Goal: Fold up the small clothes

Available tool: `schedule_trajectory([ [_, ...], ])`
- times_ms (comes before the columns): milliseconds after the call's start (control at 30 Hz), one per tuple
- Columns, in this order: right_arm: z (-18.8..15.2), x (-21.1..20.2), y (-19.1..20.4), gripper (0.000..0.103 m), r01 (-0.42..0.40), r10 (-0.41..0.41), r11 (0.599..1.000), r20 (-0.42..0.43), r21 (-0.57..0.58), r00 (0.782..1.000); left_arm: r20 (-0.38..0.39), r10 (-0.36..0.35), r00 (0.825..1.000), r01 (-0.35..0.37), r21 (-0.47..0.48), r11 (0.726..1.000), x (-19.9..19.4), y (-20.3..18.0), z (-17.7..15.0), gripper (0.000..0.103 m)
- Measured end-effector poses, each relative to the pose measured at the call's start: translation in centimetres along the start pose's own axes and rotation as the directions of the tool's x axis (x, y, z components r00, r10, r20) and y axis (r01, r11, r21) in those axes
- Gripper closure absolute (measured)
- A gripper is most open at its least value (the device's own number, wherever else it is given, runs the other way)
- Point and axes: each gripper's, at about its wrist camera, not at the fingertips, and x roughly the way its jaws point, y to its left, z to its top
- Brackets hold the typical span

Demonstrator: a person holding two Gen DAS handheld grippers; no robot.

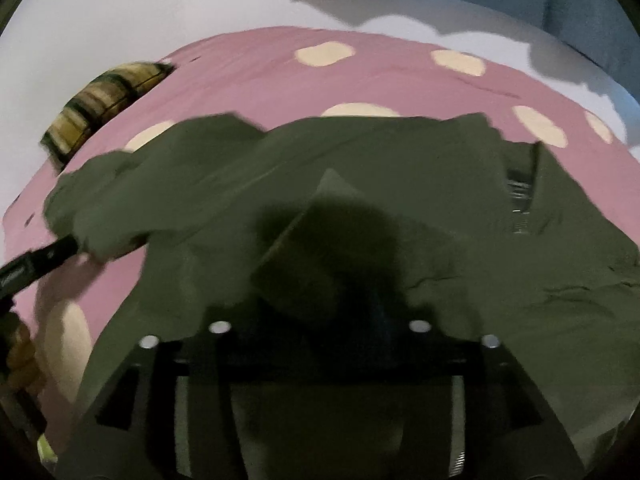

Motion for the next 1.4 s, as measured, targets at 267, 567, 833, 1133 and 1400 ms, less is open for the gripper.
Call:
schedule_trajectory([
  [267,-1.7,-6.9,-4.5,0.044,-0.243,0.238,0.966,0.059,0.092,0.969,-0.009,-0.004,1.000,0.004,-0.005,1.000,0.2,-0.1,-0.2,0.024],
  [567,-9.6,-15.6,-26.1,0.038,0.046,-0.153,0.859,0.170,0.511,0.974,-0.015,-0.016,1.000,0.016,0.012,1.000,0.3,-1.3,-0.6,0.024],
  [833,-15.2,-12.1,-32.4,0.077,0.015,-0.063,0.781,0.055,0.625,0.996,-0.028,-0.005,1.000,0.006,0.040,0.999,0.5,-2.8,-1.1,0.024],
  [1133,-16.6,-10.9,-32.8,0.087,-0.006,-0.031,0.796,0.051,0.605,0.998,-0.031,0.004,0.999,-0.003,0.059,0.998,0.8,-3.4,-1.5,0.024],
  [1400,-15.4,-13.7,-34.1,0.072,-0.102,0.012,0.779,0.148,0.619,0.989,-0.028,-0.012,1.000,0.013,0.055,0.998,0.9,-3.2,-1.3,0.024],
])
